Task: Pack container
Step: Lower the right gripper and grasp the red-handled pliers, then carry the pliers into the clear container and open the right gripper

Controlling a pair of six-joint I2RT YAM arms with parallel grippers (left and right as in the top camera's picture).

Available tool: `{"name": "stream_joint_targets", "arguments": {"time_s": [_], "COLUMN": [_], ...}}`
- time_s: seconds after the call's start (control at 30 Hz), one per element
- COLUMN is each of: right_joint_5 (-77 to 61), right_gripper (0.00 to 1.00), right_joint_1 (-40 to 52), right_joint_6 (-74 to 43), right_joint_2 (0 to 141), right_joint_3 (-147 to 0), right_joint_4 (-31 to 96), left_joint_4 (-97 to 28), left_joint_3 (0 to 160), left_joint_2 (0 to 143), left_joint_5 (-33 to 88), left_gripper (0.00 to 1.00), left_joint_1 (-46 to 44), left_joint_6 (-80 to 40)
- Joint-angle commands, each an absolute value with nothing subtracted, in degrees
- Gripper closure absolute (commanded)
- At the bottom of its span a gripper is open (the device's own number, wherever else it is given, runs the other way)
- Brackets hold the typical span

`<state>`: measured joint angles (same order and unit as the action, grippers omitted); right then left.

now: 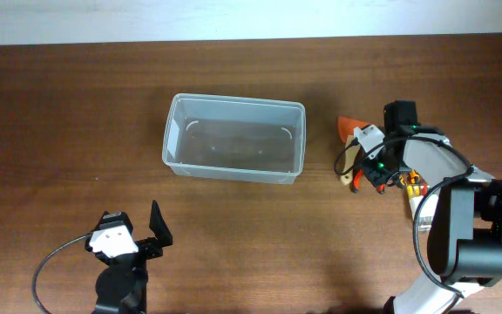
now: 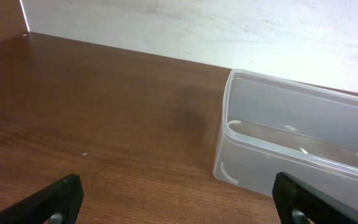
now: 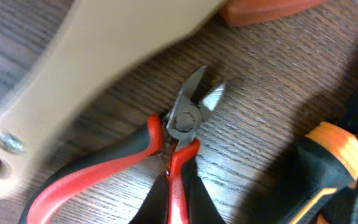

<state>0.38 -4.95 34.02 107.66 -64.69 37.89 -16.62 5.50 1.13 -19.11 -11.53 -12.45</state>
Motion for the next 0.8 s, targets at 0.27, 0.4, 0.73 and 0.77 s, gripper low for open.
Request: {"name": "stream_joint_targets", "arguments": {"time_s": [0.27, 0.4, 0.73, 0.77], "right_joint_5": [0.84, -1.13, -6.04, -6.02], "right_gripper": [0.96, 0.96, 0.96, 0.96], "right_joint_1": [-5.32, -4.38, 6.79, 8.75], "right_joint_6": [33.63, 31.42, 29.52, 31.18], "right_joint_2": [105.43, 105.16, 105.19, 105.19], "right_joint_3": [-79.48, -90.35, -103.57, -103.59], "right_joint_4": [49.87, 58.87, 63.05, 62.33], "left_joint_4": [-16.71, -16.71, -16.71, -16.71], "left_joint_3": [5.32, 5.32, 5.34, 5.32], "left_joint_2": [0.78, 0.78, 0.78, 0.78], "left_joint_5": [-19.31, -19.31, -19.31, -19.31], "left_gripper": [0.01, 0.01, 0.01, 0.01], "left_joint_1": [-11.75, -11.75, -11.75, -11.75], "left_joint_6": [-11.94, -11.94, -11.94, -11.94]}}
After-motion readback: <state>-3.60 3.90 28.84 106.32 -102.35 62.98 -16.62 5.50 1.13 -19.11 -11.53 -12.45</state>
